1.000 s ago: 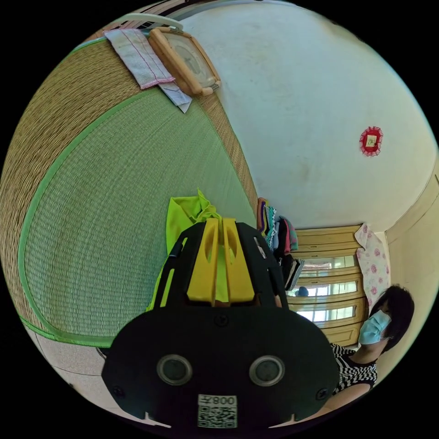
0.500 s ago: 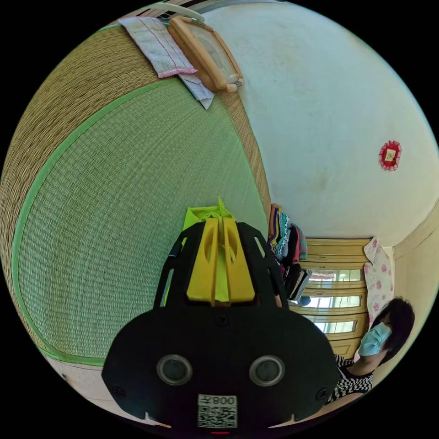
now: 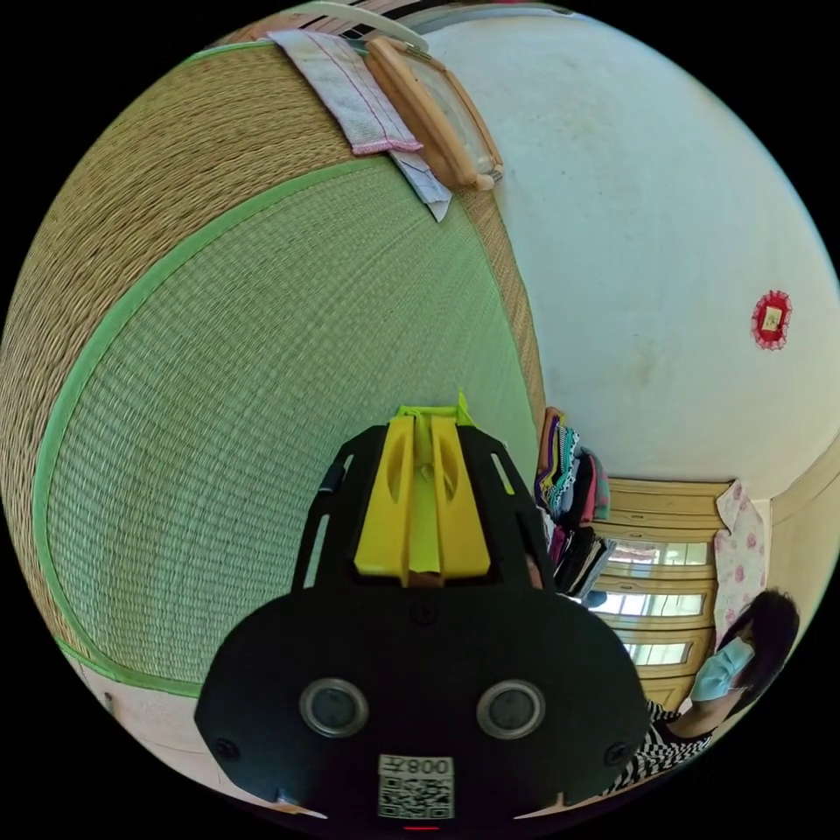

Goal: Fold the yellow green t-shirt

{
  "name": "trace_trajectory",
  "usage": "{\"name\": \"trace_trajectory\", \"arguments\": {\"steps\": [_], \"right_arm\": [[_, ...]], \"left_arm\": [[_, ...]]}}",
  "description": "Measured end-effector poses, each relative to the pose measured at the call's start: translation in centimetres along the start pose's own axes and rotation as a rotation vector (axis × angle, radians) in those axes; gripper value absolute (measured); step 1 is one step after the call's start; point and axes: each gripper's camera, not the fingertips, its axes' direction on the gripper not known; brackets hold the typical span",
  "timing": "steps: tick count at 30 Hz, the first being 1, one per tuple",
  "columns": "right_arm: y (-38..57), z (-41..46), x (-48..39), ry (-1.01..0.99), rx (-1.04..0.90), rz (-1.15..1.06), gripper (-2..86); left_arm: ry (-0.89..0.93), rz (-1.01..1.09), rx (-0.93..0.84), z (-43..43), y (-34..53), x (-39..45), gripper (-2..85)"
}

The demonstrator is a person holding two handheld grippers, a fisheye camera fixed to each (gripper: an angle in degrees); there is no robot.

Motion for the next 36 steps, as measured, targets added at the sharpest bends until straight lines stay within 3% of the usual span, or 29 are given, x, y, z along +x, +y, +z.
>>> {"name": "trace_trajectory", "arguments": {"steps": [11,22,30,36], "right_arm": [[3.5,0.4,-2.0,0.156,-0.035,-0.101,0.1],[3.6,1.8,-1.6,0.111,-0.030,-0.106,0.1],[1.0,2.6,-2.1,0.019,-0.007,-0.112,0.1],[-0.4,4.1,-1.8,0.029,-0.015,-0.112,0.0]], "left_arm": [[-0.089,0.061,0.081,1.4,2.5,0.6,1.2],[-0.080,0.383,-0.320,14.9,7.0,6.7,0.3],[-0.233,0.495,-0.459,22.8,7.2,9.6,0.3],[-0.308,0.578,-0.448,26.0,6.6,11.9,0.3]]}}
